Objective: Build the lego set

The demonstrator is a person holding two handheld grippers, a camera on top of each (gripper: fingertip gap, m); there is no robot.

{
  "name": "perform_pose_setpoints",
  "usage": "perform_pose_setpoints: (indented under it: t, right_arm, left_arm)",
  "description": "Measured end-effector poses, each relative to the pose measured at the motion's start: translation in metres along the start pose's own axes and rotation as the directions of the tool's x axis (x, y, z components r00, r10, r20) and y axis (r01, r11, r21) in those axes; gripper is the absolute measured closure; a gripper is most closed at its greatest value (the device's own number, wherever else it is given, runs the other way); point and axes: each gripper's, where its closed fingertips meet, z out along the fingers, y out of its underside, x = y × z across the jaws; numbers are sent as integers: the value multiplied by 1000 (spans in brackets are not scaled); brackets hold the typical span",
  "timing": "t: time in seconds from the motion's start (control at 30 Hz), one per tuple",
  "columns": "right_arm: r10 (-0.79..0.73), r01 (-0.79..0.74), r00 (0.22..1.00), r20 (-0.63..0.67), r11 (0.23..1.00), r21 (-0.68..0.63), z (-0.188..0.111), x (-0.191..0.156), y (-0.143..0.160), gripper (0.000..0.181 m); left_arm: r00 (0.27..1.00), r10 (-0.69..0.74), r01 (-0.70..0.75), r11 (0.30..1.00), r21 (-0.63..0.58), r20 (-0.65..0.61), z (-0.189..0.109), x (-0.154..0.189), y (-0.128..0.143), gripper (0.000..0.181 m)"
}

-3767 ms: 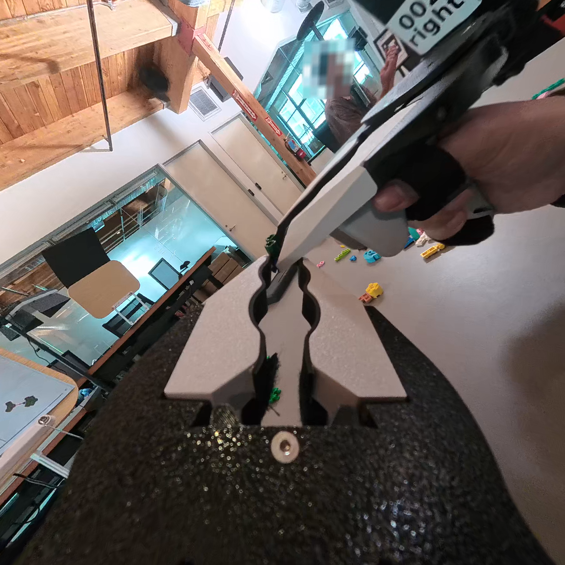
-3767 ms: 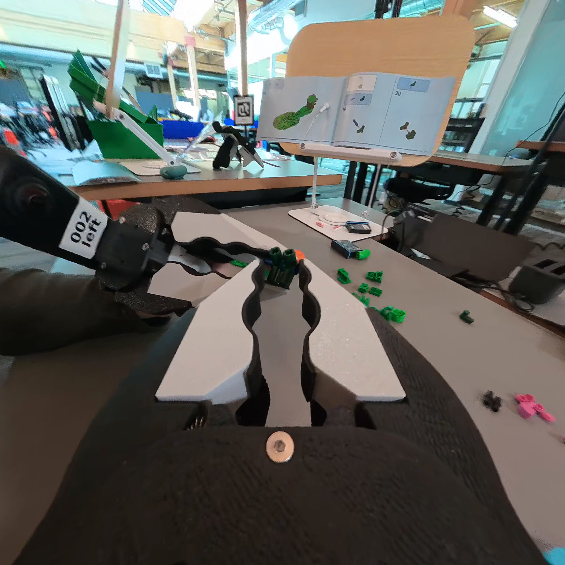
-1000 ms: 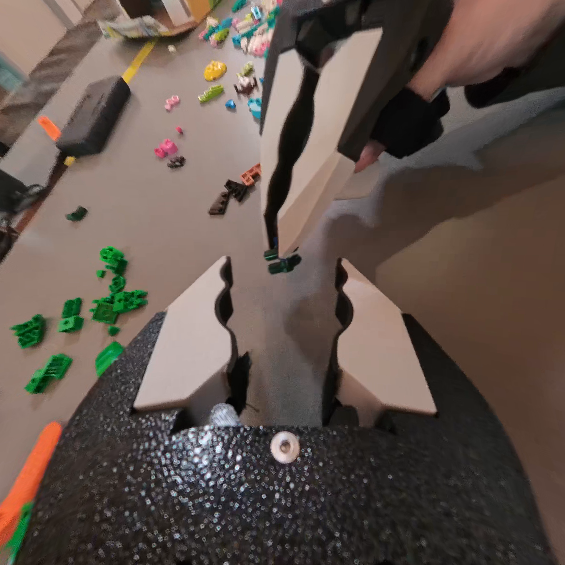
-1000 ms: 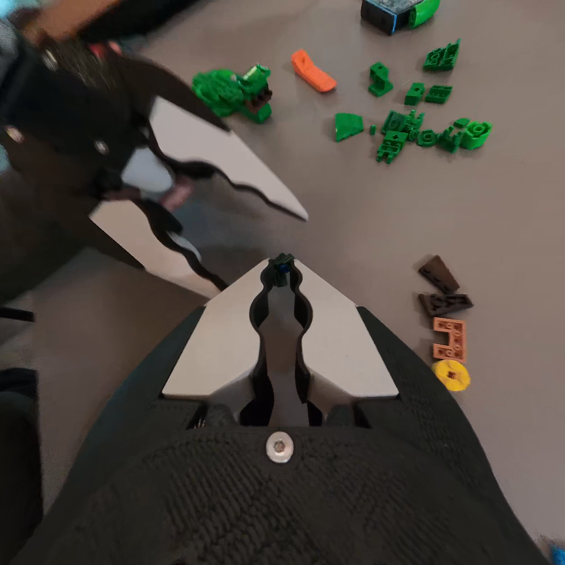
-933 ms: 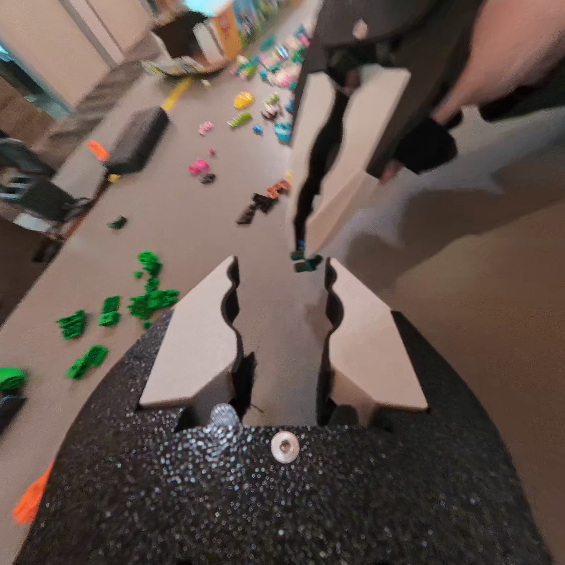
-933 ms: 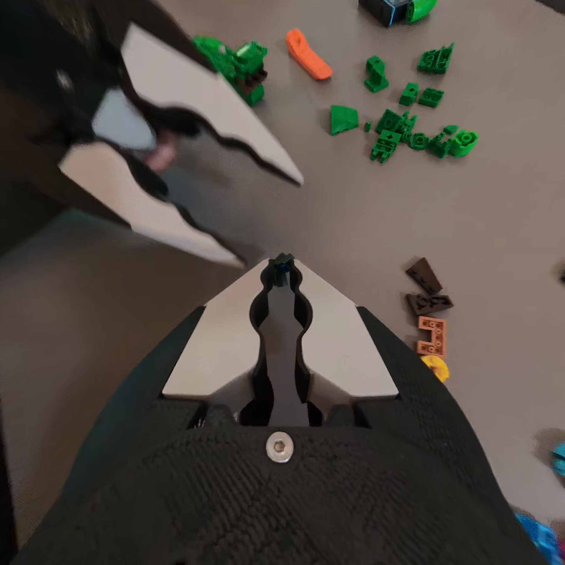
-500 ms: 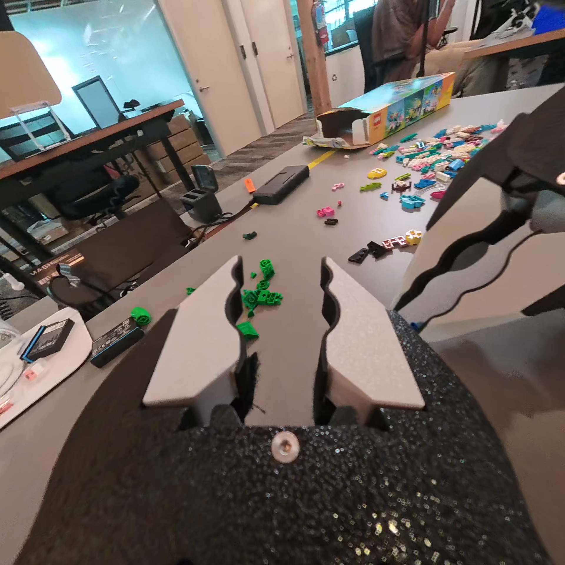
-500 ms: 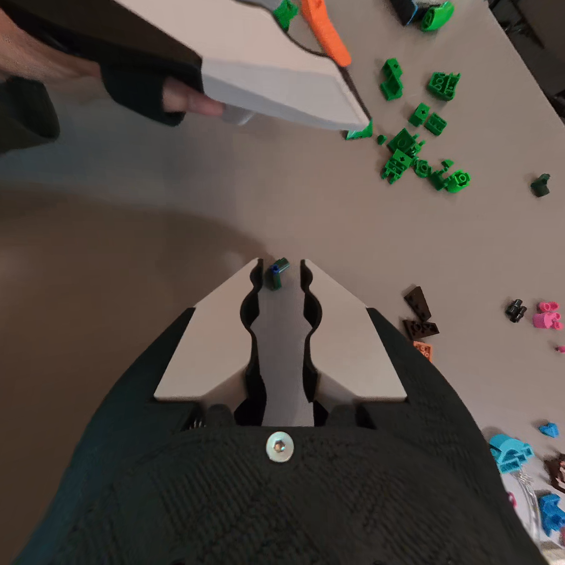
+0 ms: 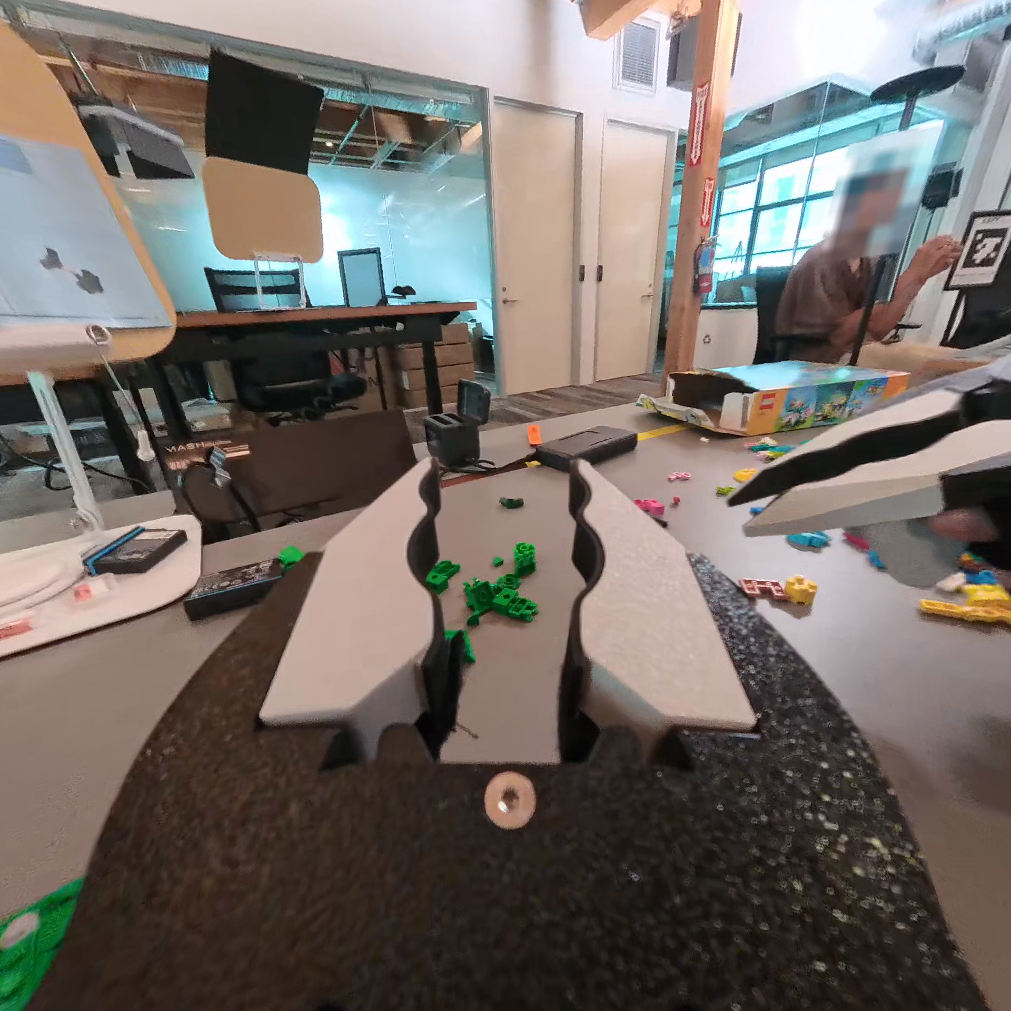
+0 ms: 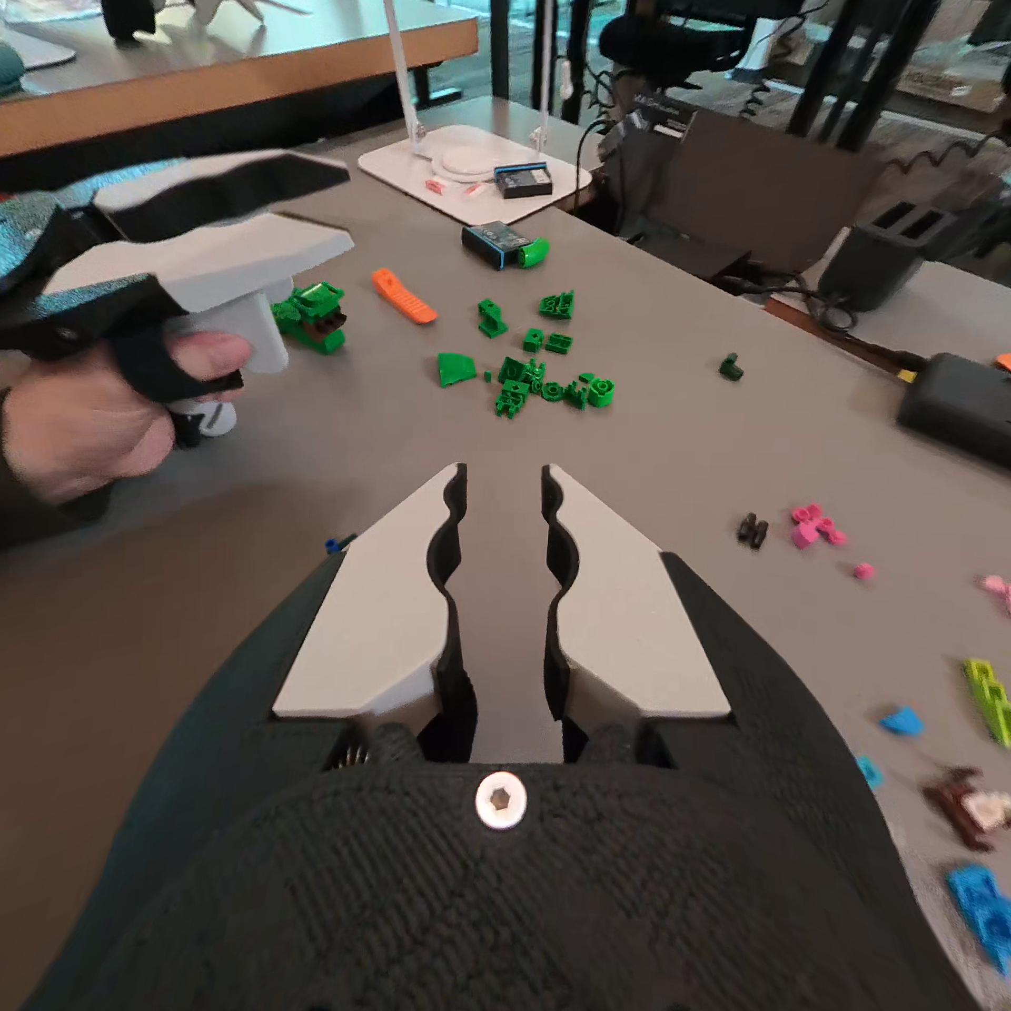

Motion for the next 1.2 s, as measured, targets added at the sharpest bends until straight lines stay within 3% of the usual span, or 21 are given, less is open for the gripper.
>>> perform_pose_setpoints:
  t: [0.07,0.2,0.37,0.5,0.7,0.83,0.9,0.97,1.03,1.1,1.2]
  right_arm:
    - [-58,58,998,5,998,-40,15,12,-1,158]
    - [-209,204,977,-26,969,-143,58,71,-5,159]
    - [-178,200,977,118,959,-202,112,123,-1,153]
    - [-203,249,956,214,944,-216,138,142,2,152]
    - [-173,244,947,271,935,-256,154,152,12,157]
    - [-166,241,939,301,943,-231,156,146,12,176]
    - [-180,254,939,292,938,-237,154,143,13,176]
    - [-185,256,937,297,941,-221,143,130,9,176]
    - [-182,241,934,309,956,-166,122,105,-4,176]
    - [-181,229,918,352,968,-101,92,67,-16,176]
    - [-226,267,863,453,963,-29,43,-2,-16,176]
  left_arm:
    - [1000,19,-19,1000,14,16,1,-3,-3,137]
    - [998,55,-55,998,24,17,2,-5,-5,139]
    - [994,99,-100,994,34,36,0,-11,-7,142]
    - [995,102,-102,995,21,11,2,-9,-4,142]
    - [995,46,-58,988,-140,-91,9,-1,17,117]
    - [989,9,-38,981,-190,-150,10,6,28,113]
    - [977,-13,-31,978,-205,-212,8,14,31,110]
    - [944,-52,-25,973,-228,-326,2,30,33,90]
    - [852,-111,-51,955,-293,-511,-14,56,38,82]
    - [757,-127,-120,937,-328,-641,-36,74,45,103]
    - [703,-106,-214,912,-351,-704,-50,86,55,126]
